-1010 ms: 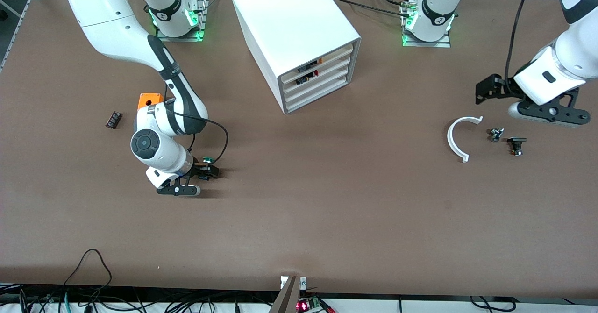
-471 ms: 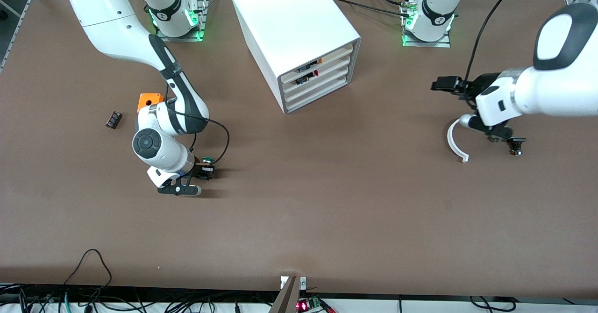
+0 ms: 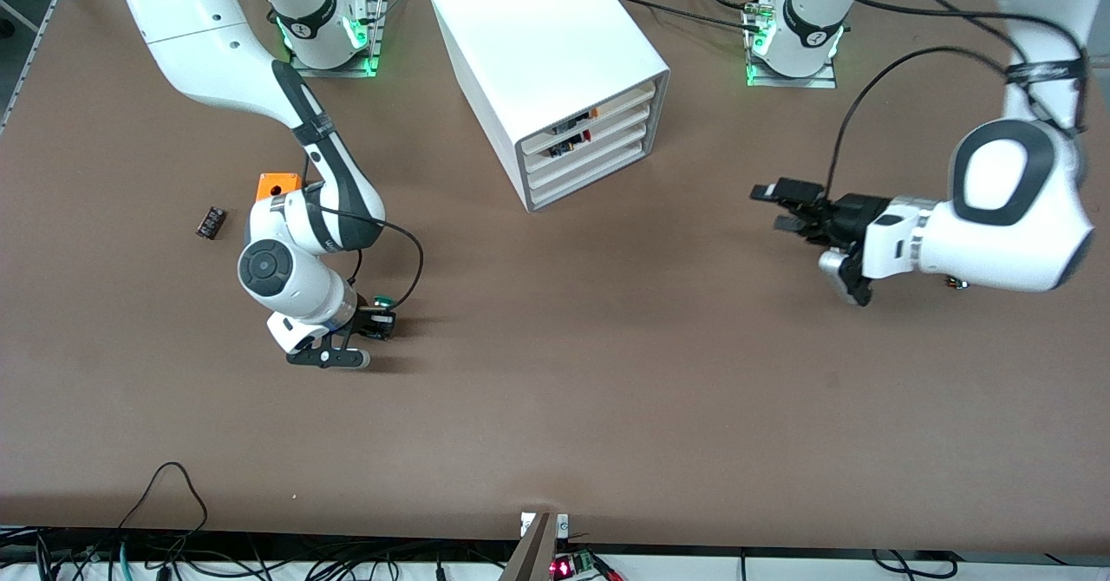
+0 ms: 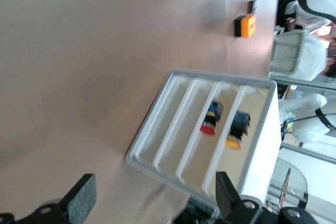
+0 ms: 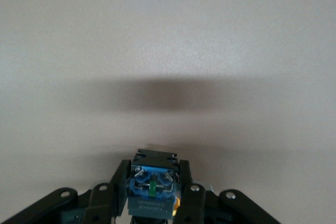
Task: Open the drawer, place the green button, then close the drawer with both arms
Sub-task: 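Hook the left gripper on the cabinet's lowest drawer handle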
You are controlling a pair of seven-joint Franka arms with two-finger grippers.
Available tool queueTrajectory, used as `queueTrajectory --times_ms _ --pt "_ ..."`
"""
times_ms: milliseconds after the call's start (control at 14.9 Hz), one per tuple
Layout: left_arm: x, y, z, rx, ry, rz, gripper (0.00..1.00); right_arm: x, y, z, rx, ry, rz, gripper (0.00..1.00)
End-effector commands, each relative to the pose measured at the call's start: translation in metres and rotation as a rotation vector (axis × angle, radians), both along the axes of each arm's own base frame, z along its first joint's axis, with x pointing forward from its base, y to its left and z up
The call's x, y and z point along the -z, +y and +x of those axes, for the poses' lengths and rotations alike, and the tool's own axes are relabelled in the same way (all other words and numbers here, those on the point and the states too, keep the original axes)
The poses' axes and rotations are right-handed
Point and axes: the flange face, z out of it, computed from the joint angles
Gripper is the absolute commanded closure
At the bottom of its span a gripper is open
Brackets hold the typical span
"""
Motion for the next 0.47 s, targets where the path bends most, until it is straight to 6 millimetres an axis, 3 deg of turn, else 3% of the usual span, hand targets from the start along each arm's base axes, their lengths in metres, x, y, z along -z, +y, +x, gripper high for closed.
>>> queueTrajectory --times_ms 0,202,404 --pt "0.045 -0.036 -0.034 -0.030 -0.050 -0.092 0.00 -0.046 -0.001 0.013 0.001 0.029 0.000 1.00" --pt "0.096 -0.061 -0.072 -0.091 -0.057 -0.191 0.00 -0.086 -0.002 0.016 0.033 0.040 0.000 1.00" --pt "0.134 -0.088 -0.115 -0.142 -0.061 -0.265 0.00 -0.123 -0.004 0.011 0.036 0.059 -0.006 1.00"
